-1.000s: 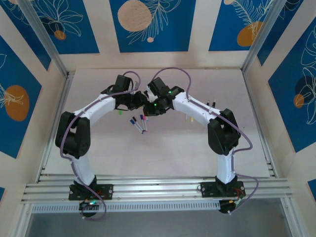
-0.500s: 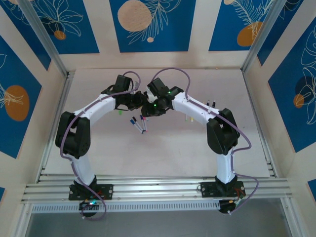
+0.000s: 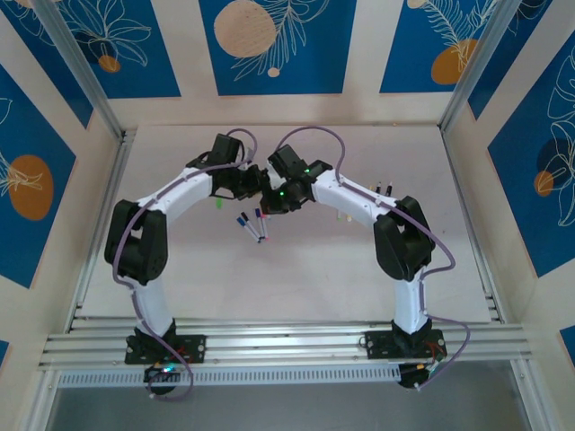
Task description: Open the pen caps
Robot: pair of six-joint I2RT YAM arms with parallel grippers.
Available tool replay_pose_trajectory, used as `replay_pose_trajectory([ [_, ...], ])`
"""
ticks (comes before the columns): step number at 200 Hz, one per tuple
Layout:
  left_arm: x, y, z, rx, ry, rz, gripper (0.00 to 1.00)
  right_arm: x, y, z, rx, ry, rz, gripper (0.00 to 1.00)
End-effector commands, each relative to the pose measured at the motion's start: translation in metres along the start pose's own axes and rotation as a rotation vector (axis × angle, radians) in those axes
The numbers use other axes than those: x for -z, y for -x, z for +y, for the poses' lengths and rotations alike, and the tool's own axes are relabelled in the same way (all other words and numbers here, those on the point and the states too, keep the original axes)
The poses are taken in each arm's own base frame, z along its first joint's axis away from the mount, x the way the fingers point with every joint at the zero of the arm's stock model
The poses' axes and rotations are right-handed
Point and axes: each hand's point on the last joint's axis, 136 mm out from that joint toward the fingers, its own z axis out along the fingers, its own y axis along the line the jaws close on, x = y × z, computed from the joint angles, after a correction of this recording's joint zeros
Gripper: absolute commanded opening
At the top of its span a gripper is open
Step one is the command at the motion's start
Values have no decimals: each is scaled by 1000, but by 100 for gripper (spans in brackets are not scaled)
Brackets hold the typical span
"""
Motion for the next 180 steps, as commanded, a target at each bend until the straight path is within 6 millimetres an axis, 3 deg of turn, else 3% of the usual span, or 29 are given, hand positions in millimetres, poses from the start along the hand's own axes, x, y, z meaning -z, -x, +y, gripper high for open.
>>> replay_pose_trajectory([
  [1,10,53,14,-18,88,-132,0,12,-58,7,-49,37,153,0],
  [37,16,93,6,-28,108,-193,0,28,-144,9,-101,38,238,0],
  [59,12,101,2,-21,94,-200,0,35,-158,0,-129,2,227,0],
  [81,12,99,4,-26,108,-186,0,38,-140,-11,-140,-26,177,0],
  [109,20,89,19,-65,189,-173,0,42,-104,-26,-116,-71,94,0],
  [140,30,75,55,-110,356,-144,0,45,-61,-57,-127,-148,15,0],
  [180,31,58,98,-115,483,-90,0,42,-24,-94,-149,-232,-32,0],
])
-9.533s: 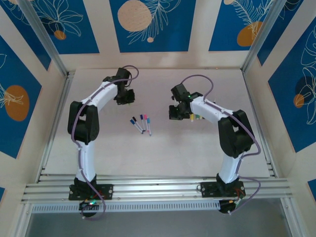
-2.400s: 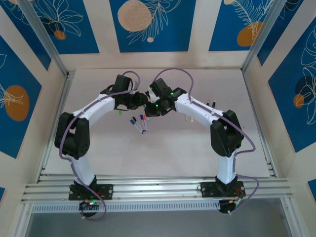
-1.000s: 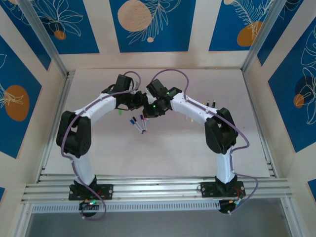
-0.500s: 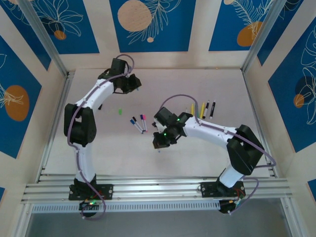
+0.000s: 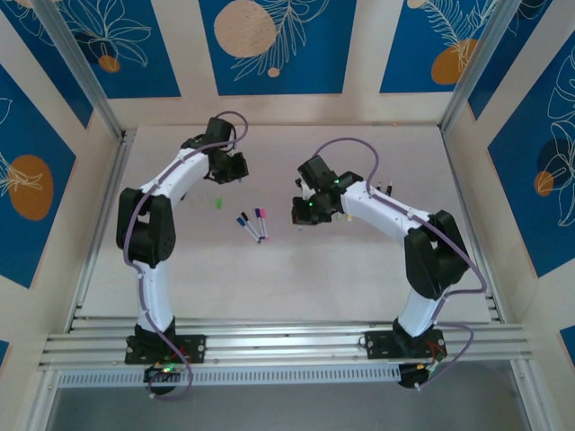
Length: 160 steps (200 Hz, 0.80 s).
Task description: Open the pen caps
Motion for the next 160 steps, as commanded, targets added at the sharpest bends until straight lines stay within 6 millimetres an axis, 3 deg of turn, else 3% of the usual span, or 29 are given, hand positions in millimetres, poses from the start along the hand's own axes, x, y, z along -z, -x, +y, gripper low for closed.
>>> replay_pose_trajectory([
  [1,8,-11,29,-52,118,23,0,-3,20,-20,16,-76,-27,0],
  [56,-9,-24,72,-119,315,75,0,-10,38,-47,-8,-163,-35,0],
  [160,-41,-33,89,-106,370,133,0,-16,35,-62,-32,-206,-25,0],
])
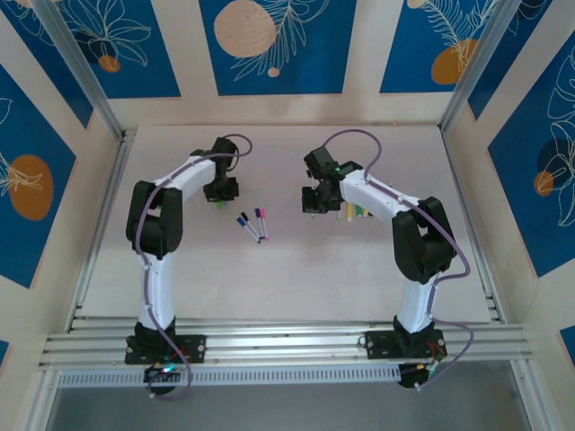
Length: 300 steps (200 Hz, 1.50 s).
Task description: Open the pen caps
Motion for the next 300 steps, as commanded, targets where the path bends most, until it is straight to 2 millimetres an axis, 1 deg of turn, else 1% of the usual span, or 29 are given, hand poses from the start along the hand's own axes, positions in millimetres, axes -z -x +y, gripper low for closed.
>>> replay_pose_trajectory([
  [1,0,5,8,-1,31,4,1,-2,-1,-7,2,-23,15,0],
  [8,-1,5,8,0,37,6,4,-2,-1,-7,3,-23,15,0],
  [31,-2,5,9,-1,44,11,9,-4,-1,-10,-2,-31,18,0],
  [70,-2,6,8,2,37,11,13,-8,-3,-15,-5,-51,25,0],
  [117,-1,5,12,0,58,15,16,-8,-4,-19,-8,-66,27,0],
  [155,-2,4,14,-2,67,17,20,-8,-3,-22,-14,-76,24,0],
  [181,-2,3,13,-3,68,18,21,-11,-2,-30,-28,-89,25,0],
  [215,-1,5,12,-5,63,14,23,-22,0,-45,-58,-104,38,0],
  [250,10,12,9,-1,49,-8,23,-35,1,-62,-75,-149,51,0],
  [282,30,23,4,2,18,-50,25,-41,3,-81,-89,-227,68,0],
  [300,42,29,-1,6,-8,-72,26,-43,2,-89,-93,-260,77,0],
])
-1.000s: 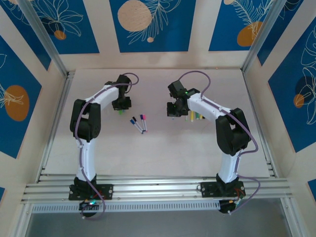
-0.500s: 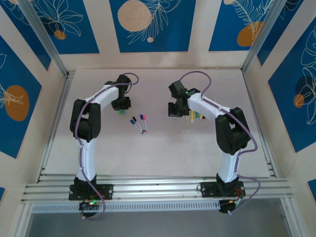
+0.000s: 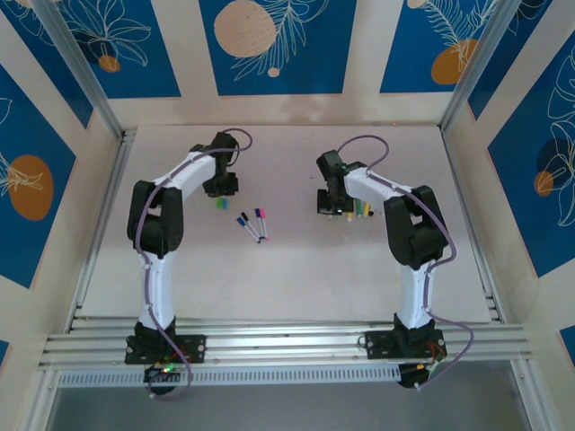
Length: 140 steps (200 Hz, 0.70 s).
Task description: Open the pen caps
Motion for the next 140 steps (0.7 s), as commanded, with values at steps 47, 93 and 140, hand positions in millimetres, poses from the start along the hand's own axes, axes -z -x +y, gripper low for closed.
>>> replay_pose_trajectory([
  [47,55,22,-7,6,-68,-88,27,-7,2,-21,-3,-108,31,20],
  [93,77,26,-13,-4,-97,-125,28,4,1,-23,4,-132,19,29],
  [140,100,23,-23,-9,-164,-163,28,40,0,3,63,-75,-40,29],
])
